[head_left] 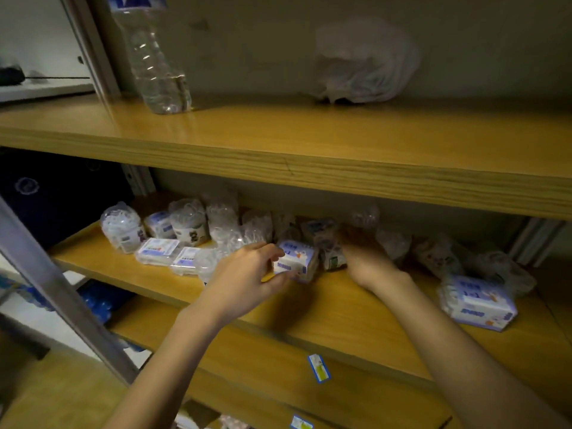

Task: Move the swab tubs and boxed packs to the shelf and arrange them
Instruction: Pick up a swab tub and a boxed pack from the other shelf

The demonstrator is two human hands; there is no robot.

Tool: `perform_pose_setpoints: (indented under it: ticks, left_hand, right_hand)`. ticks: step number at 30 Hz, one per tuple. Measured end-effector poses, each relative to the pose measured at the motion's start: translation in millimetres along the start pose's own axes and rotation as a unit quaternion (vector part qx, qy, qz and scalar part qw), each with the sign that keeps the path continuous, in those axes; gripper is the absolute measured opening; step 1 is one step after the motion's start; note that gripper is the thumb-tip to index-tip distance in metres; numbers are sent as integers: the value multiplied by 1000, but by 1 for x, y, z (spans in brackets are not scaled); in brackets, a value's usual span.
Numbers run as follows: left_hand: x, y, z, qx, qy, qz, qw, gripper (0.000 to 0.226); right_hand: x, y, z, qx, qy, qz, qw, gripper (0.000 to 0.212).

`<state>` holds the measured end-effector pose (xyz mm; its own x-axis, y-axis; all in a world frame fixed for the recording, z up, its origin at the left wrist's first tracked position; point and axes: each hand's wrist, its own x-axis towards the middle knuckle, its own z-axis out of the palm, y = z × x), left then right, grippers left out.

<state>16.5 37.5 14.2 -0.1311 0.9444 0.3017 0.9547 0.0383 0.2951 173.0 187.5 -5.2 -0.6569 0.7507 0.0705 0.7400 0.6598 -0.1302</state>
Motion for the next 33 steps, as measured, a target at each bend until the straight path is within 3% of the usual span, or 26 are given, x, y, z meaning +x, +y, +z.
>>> perform_pose_setpoints:
  ticks: [2,6,10,14,17,22,27,30,33]
  left_hand:
    - [6,-7,-3,-2,-1,14,1000,48]
    - [18,-19,-6,-8,-3,57,998,42]
    - [37,-27,-5,10,-36,100,994,51]
    - [62,-37,3,77,-123,110,983,72]
    - [83,-39,13,100,-201,119,967,84]
    - [103,-45,28,49,-300,67,950,78]
    - [100,-36,23,31,-248,128,960,58]
    - [85,-25,11,10,-171,160,972,65]
    - [61,0,-3,-80,-92,209,970,70]
  right_hand:
    - [3,-3,2,-13,17,16,1000,46]
    - [-6,-8,-1,-31,2,19,999,63]
    - [-32,-16,-17,2,35,62,997,56]
    - [-60,-21,-27,38,75,118,989,70]
    - [-80,-23,-32,79,110,150,979,65]
    - [-109,-20,-33,143,181,161,960,57]
    - [-131,-16,-34,142,203,156,956,56]
    - [-147,-11,-37,149,210,162,953,57]
    - [-174,-1,-42,144,228,154,951,61]
